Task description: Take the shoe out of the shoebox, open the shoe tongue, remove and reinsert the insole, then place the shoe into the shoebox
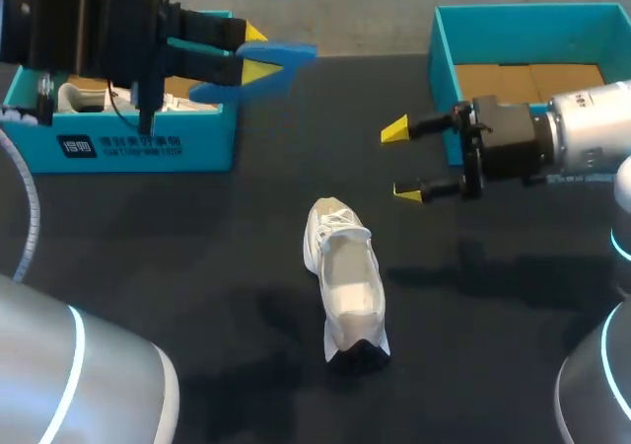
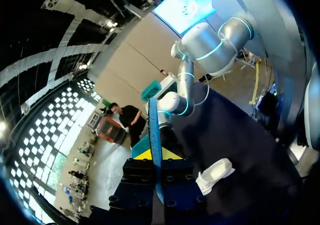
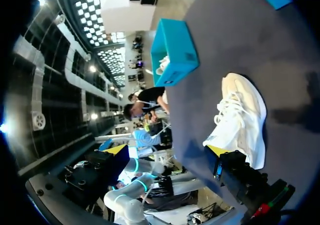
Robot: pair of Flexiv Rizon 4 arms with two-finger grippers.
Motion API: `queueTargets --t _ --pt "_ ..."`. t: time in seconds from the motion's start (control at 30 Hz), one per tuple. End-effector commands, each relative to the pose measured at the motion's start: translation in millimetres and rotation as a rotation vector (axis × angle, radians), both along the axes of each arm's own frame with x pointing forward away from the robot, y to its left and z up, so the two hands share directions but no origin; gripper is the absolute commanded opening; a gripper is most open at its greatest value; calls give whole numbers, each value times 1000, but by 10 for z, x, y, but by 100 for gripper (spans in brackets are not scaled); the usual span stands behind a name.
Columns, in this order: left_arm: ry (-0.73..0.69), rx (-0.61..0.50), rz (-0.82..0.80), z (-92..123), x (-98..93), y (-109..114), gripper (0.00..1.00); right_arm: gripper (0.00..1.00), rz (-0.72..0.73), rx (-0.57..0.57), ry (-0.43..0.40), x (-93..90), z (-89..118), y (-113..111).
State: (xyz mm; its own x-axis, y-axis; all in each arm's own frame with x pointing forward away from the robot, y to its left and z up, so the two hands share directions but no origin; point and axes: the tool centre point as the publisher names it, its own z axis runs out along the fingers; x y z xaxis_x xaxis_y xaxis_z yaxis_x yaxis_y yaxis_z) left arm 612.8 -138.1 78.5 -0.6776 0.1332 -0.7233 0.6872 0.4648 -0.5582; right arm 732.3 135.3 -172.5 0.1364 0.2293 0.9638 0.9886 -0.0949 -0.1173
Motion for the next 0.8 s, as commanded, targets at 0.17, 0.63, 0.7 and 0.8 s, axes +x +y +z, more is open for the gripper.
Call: queueTargets --t 0.17,0.63,0.7,0.8 --pt "-557 -261 -226 -266 107 -15 0 100 -26 74 -25 -99 52 -24" --pt "-818 -343 -386 -472 117 -11 0 100 -14 98 -35 -114 104 -27" --pt "-818 -343 -386 -472 117 -11 0 100 -14 98 -35 -114 104 -27" --pt "-818 -343 -386 -472 117 -11 0 100 -14 98 -35 -114 104 -27"
